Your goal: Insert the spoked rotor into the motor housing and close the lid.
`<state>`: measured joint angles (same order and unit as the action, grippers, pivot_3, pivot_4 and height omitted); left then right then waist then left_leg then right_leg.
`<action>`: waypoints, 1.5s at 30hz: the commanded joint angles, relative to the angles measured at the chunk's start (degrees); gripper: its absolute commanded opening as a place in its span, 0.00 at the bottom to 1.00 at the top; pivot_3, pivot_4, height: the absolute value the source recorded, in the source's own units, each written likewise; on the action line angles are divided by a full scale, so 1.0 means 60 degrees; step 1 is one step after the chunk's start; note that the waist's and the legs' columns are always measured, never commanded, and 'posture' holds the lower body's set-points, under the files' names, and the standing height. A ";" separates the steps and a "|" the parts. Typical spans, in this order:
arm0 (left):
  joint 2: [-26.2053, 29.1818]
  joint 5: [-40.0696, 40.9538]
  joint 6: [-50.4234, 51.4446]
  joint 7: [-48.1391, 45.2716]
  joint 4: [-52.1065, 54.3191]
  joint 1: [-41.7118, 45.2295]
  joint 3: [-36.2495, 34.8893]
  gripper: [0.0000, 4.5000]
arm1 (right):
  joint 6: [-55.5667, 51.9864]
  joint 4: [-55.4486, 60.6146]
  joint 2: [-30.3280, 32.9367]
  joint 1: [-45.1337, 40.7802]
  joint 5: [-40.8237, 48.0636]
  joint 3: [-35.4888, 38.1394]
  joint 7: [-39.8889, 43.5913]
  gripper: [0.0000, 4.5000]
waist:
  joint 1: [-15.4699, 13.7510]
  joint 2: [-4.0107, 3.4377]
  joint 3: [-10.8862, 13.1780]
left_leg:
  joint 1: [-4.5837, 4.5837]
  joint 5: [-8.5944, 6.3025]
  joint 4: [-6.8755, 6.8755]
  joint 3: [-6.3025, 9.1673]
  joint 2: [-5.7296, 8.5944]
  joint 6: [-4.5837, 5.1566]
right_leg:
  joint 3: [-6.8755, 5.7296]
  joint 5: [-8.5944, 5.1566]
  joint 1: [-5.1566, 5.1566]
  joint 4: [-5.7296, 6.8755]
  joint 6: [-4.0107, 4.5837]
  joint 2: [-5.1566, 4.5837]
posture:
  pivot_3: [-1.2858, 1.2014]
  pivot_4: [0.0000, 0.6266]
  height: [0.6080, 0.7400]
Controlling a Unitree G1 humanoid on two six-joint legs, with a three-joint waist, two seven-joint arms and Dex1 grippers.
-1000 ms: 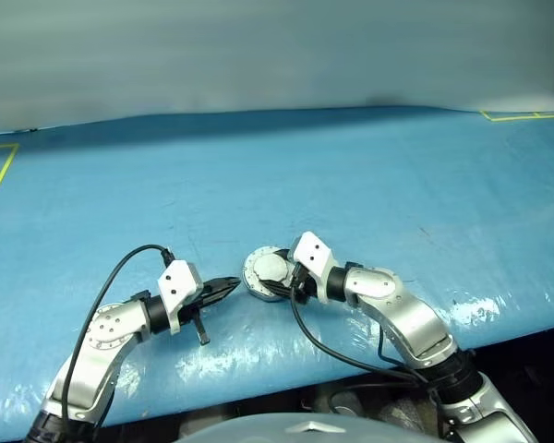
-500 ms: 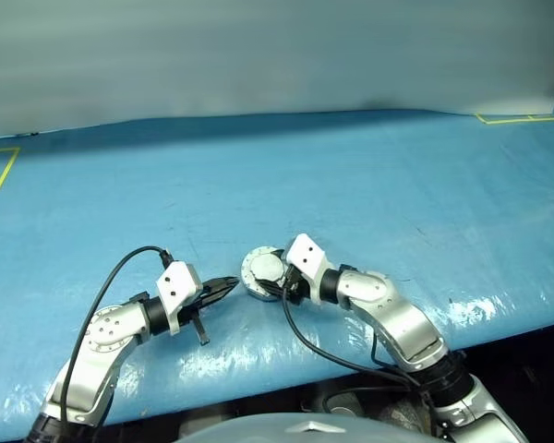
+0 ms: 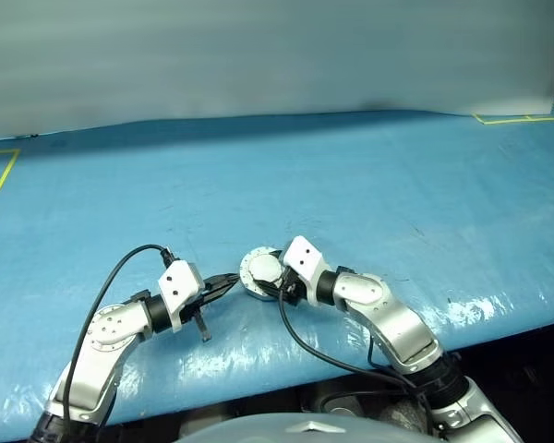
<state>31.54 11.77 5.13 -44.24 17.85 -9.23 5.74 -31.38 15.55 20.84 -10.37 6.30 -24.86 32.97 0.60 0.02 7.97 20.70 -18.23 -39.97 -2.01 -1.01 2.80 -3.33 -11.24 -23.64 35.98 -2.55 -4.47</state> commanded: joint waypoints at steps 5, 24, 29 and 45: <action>-0.0487 -0.0456 -0.0200 0.0262 -0.0679 0.0624 0.0439 0.00 | -0.0543 -0.0988 0.0319 0.0369 -0.0411 0.0096 -0.0104 0.67 | -0.0003 0.0006 -0.0001 | 0.0008 0.0000 0.0006 0.0001 0.0008 0.0000 | -0.0004 0.0000 -0.0003 -0.0008 -0.0001 -0.0008 | 0.52 0.24 1.00; -0.0870 -0.1327 -0.1089 0.0013 -0.2711 0.1569 0.1454 0.00 | -0.0632 -0.0738 0.0254 0.0692 -0.0444 0.0197 -0.0391 0.67 | -0.0092 -0.0027 -0.0042 | 0.0014 -0.0001 0.0033 0.0006 0.0008 -0.0001 | -0.0036 -0.0003 -0.0010 -0.0023 -0.0001 -0.0068 | 0.52 0.24 1.00; -0.0831 -0.1428 -0.1278 -0.0065 -0.2906 0.1647 0.1520 0.00 | -0.0393 -0.0579 0.0313 0.0795 -0.0436 0.0255 -0.0354 0.75 | -0.0143 -0.0036 -0.0047 | 0.0016 -0.0001 0.0035 0.0006 0.0010 -0.0002 | -0.0072 -0.0004 -0.0006 -0.0023 -0.0003 -0.0102 | 0.52 0.24 1.00; -0.0781 -0.1460 -0.1849 -0.0177 -0.3691 0.1888 0.1526 0.00 | -0.0060 0.1534 -0.0323 0.0863 0.1923 0.2294 0.0264 0.99 | -0.0273 -0.0067 -0.0009 | 0.0177 -0.0005 0.0077 0.0037 0.0087 0.0039 | -0.0137 0.0019 -0.0138 -0.0047 0.0024 -0.0116 | 0.52 0.24 1.00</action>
<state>26.64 5.06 -6.84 -44.63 -1.77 3.26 12.93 -31.88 21.32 18.48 -5.18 16.05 -11.90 33.05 -1.04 -0.38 7.91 21.78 -18.29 -39.50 -1.79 -0.44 3.09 -4.15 -11.14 -24.47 35.68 -2.46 -5.18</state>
